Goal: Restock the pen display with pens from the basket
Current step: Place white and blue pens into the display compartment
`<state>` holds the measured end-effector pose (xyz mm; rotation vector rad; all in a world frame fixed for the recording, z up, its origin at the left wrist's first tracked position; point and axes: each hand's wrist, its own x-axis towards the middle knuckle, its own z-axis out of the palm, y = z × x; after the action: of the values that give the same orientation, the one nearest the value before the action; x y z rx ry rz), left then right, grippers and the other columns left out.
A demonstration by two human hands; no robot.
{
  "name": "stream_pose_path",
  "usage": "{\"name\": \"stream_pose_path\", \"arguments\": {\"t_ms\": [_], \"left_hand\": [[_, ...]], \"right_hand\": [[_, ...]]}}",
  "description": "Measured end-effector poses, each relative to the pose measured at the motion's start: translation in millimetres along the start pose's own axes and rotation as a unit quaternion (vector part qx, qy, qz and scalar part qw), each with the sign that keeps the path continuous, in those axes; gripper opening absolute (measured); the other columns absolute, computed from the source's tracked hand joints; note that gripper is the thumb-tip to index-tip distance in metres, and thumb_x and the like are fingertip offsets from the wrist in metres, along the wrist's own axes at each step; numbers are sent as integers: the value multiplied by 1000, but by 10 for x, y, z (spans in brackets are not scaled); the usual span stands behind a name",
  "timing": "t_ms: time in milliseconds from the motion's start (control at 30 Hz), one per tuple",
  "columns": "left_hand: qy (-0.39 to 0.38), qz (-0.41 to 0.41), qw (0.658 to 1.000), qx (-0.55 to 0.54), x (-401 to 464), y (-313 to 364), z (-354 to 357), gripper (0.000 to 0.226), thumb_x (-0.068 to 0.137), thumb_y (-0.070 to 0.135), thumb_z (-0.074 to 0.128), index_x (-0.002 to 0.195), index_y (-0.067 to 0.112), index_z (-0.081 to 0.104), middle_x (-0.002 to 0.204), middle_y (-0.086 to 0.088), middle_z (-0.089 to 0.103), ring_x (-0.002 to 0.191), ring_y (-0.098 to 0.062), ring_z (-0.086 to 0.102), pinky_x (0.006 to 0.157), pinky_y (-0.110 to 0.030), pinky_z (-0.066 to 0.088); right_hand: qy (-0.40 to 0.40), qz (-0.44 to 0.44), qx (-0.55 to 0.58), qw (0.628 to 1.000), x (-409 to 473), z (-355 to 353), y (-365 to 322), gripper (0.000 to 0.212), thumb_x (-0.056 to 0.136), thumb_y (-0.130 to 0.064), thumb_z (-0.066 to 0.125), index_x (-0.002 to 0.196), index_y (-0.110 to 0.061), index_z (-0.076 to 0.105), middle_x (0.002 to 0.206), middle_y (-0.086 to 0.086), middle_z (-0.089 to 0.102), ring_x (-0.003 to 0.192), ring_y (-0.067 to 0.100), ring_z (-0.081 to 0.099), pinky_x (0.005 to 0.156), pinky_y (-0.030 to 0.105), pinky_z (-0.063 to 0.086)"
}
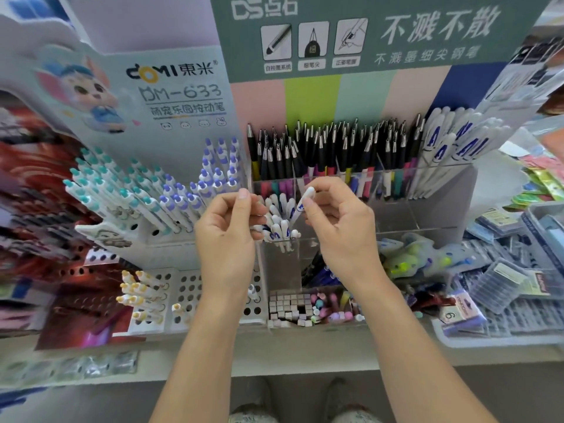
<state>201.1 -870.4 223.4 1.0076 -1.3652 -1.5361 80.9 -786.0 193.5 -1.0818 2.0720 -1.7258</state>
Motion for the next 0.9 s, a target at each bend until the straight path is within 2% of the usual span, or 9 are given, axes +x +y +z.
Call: {"name": "stream_pose_path", "arguments": {"t_ms": [100, 233, 367, 467, 567, 700, 800, 900], "left_hand": [[16, 17, 999, 28, -60, -40, -21, 21, 103, 24, 53, 89, 15, 67, 82, -3, 70, 74, -11, 64, 62, -19, 50], [46, 34, 995, 77, -132, -120, -50, 18, 102, 24, 55, 88, 18, 66, 80, 2, 68, 73, -9, 62, 65, -23, 50], [64, 9, 992, 112, -180, -235, -37, 20, 103, 27, 51, 93, 18, 66, 83, 5, 68, 72, -8, 65, 68, -30, 55], [74, 3, 992, 104, -210, -288, -8, 22, 105, 24, 47, 95, 19, 66, 88, 4, 69, 77, -13, 68, 73, -32, 58], [75, -5, 995, 60, -226, -286, 1, 25, 107, 18, 42, 95, 17, 65, 87, 1, 69, 79, -14, 68, 73, -27, 57], [55, 7, 998, 17, -255, -257, 14, 22, 106, 9, 43, 98, 14, 63, 95, -5, 68, 84, -15, 66, 75, -26, 55], [56, 28, 997, 46, -311, -236, 37, 14, 102, 11, 52, 100, 18, 63, 98, -1, 67, 82, -12, 62, 68, -23, 53], [41, 50, 996, 58, -388, -179, 111, 8, 99, 13, 59, 98, 19, 64, 87, 12, 64, 76, -7, 58, 62, -21, 51]], "right_hand": [[-43, -1, -39, 998, -30, 70, 86, 13, 95, -14, 68, 108, -18, 72, 92, -10, 70, 85, 5, 66, 79, 21, 54], [-23, 23, -68, 997, -34, 95, 150, 16, 92, -16, 72, 107, -19, 74, 105, -9, 68, 94, 2, 65, 84, 17, 53], [-83, 75, 25, 993, -107, 77, 19, 27, 96, -24, 67, 121, -33, 58, 103, -28, 64, 97, -13, 63, 84, 8, 50], [-142, 70, 13, 987, -185, 83, 15, 48, 93, -21, 70, 137, -31, 52, 107, -36, 59, 105, -20, 57, 92, 6, 45], [-169, 79, 25, 982, -165, 32, 62, 64, 88, -9, 74, 145, -26, 48, 123, -24, 60, 116, -11, 58, 101, 13, 47], [-144, 88, 54, 984, -99, -53, 99, 54, 87, -3, 73, 136, -20, 57, 122, -12, 67, 110, -1, 65, 98, 21, 54], [-119, 85, 50, 988, -145, -74, 106, 57, 87, -3, 74, 138, -20, 56, 123, -12, 64, 112, 3, 63, 94, 13, 52], [-85, 97, 59, 990, -254, -138, 83, 58, 86, -4, 77, 138, -20, 56, 124, -13, 58, 112, 3, 59, 87, 4, 48]]}}
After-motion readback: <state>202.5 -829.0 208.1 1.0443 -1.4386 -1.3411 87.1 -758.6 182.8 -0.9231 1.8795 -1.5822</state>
